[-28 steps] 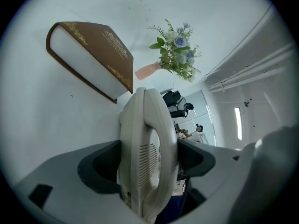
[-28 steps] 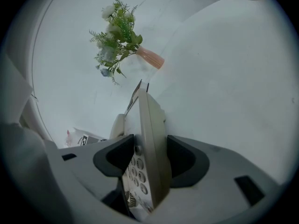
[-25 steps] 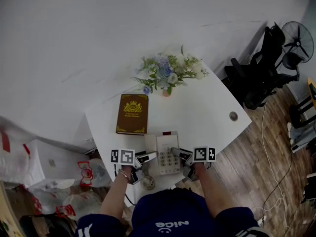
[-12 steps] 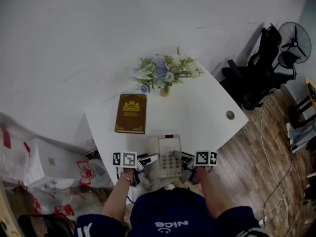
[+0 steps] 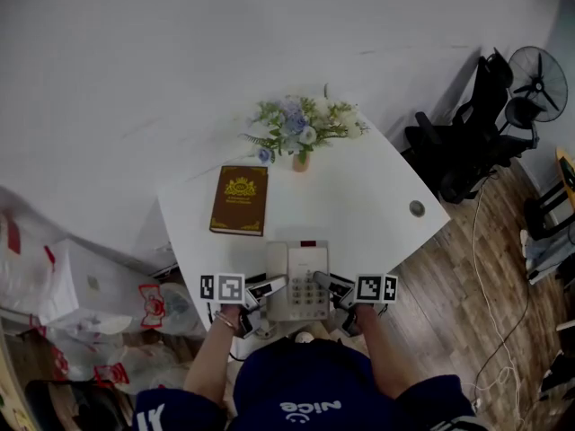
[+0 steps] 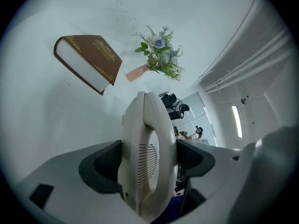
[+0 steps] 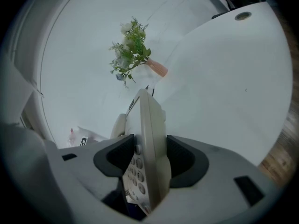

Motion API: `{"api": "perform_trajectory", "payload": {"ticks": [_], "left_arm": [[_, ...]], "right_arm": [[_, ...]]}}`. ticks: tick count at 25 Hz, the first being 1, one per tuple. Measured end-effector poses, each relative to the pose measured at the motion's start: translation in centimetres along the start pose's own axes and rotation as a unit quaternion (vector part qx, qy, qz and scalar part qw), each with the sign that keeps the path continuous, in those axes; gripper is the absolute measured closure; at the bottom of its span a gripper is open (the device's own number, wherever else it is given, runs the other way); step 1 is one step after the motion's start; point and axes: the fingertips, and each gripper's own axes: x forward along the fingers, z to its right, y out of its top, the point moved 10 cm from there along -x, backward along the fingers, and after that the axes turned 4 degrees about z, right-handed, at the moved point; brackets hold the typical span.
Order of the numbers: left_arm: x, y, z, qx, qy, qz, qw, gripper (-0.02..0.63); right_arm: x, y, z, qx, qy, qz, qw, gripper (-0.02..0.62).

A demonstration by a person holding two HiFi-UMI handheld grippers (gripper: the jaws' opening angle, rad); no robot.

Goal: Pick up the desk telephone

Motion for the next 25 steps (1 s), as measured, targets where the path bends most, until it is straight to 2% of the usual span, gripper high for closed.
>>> {"api": "perform_trajectory", "payload": {"ticks": [8, 15, 25], "left_arm": [[-0.6, -0.7, 1.9, 0.007, -0.010, 0.016, 0.9998, 0.227], [-1.7, 0.0, 4.3, 0.034, -0.021, 0.031, 0.9987, 0.227], [-3.7, 0.6, 6.4, 0.048, -0.031, 0.051, 0.9971, 0.229]], "right_arm": [[-1.9, 0.1, -1.6, -0.027, 0.000, 0.016, 1.000, 0.360], [-3.3, 0.6, -3.8, -0.044, 0.016, 0.037, 0.998, 0.364], [-4.4, 0.6, -6.8, -0.067, 0.031, 0.064, 0.995, 0.367]]}}
